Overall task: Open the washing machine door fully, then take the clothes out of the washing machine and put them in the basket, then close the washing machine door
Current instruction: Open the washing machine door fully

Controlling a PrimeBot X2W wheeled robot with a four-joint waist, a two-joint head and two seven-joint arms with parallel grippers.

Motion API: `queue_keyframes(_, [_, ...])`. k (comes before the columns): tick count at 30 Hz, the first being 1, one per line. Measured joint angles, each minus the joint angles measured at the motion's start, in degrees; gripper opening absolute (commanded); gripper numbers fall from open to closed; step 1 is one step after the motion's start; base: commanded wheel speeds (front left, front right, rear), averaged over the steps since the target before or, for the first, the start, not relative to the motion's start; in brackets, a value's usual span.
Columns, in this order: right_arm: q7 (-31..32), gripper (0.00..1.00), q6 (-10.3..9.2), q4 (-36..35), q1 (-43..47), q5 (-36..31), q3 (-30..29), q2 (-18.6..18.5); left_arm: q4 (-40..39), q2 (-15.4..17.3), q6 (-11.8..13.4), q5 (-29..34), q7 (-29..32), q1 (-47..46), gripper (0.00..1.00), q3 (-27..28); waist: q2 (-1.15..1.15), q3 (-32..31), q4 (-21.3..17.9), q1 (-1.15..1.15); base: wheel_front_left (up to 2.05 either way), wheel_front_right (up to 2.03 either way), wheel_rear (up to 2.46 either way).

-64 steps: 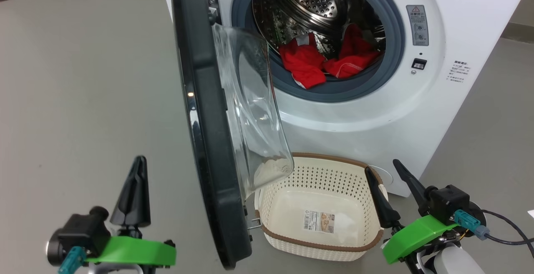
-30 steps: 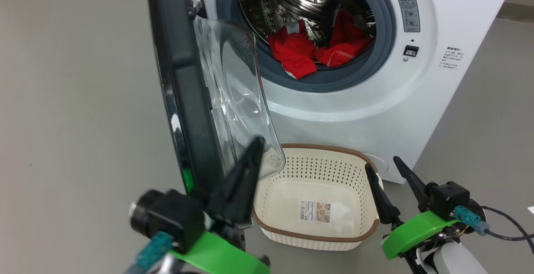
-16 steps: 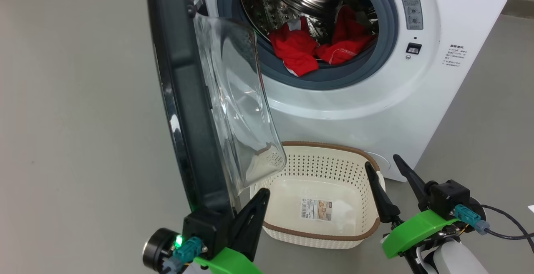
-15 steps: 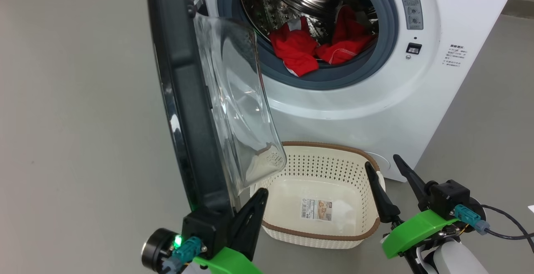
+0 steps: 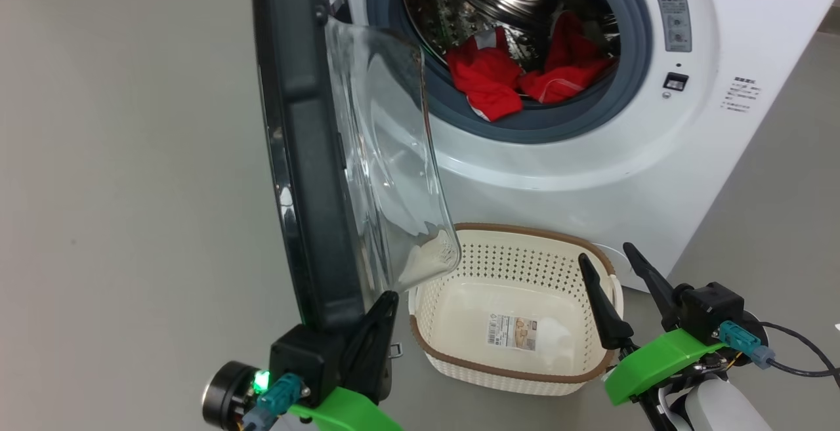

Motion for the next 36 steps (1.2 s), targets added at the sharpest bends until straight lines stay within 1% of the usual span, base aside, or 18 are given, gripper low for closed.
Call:
queue_keyframes(4, [-0.01, 1.0, 0.0, 0.0, 0.02, -0.08, -0.05, 0.02, 0.05, 0.07, 0.83, 0.1, -0.76, 0.83, 0.0, 0.68, 0.0, 0.07, 1.14, 0.0, 0.0, 0.0, 0.0])
queue_keyframes(6, [0.0, 1.0, 0.0, 0.03, 0.02, -0.15, -0.02, 0.0, 0.12, 0.38, 1.43, 1.2, -0.76, 0.85, 0.0, 1.16, 0.0, 0.13, 1.7, 0.0, 0.0, 0.0, 0.0])
queue_keyframes(11, [0.0, 1.0, 0.0, 0.14, 0.02, -0.2, 0.27, -0.03, 0.07, 1.51, 3.63, 2.53, -1.01, 0.88, 0.0, 3.18, 0.0, 0.48, 2.67, 0.0, 0.0, 0.0, 0.0])
queue_keyframes(14, [0.0, 1.0, 0.0, 0.42, 0.02, -0.22, 0.45, -0.12, -0.08, 1.91, 4.7, 2.53, -1.09, 0.98, 0.0, 4.24, 0.0, 0.86, 2.83, 0.0, 0.0, 0.0, 0.0])
queue_keyframes(16, [0.0, 1.0, 0.0, 0.59, 0.01, -0.22, 0.53, -0.34, -0.14, 1.98, 4.98, 2.53, -1.26, 1.27, 0.0, 5.12, 0.0, 1.09, 2.91, 0.0, 0.0, 0.0, 0.0])
queue_keyframes(20, [0.0, 1.0, 0.0, 0.74, -0.03, -0.22, 0.64, -0.83, -0.13, 2.66, 6.81, 2.79, -1.79, 2.24, 0.0, 7.46, 0.0, 1.47, 3.01, 0.0, 0.0, 0.0, 0.0])
queue_keyframes(30, [0.0, 1.0, 0.0, 0.77, -0.03, -0.23, 0.63, -1.57, 0.62, 4.48, 10.39, 3.69, -4.15, 3.46, 0.0, 12.43, 0.0, 2.27, 3.06, 0.0, 0.0, 0.0, 0.0])
queue_keyframes(36, [0.0, 1.0, 0.0, 0.76, -0.03, -0.47, 0.59, -1.85, 2.01, 4.5, 11.44, 3.35, -6.89, 4.35, 0.0, 14.8, 0.0, 2.9, 3.06, 0.0, 0.0, 0.0, 0.0])
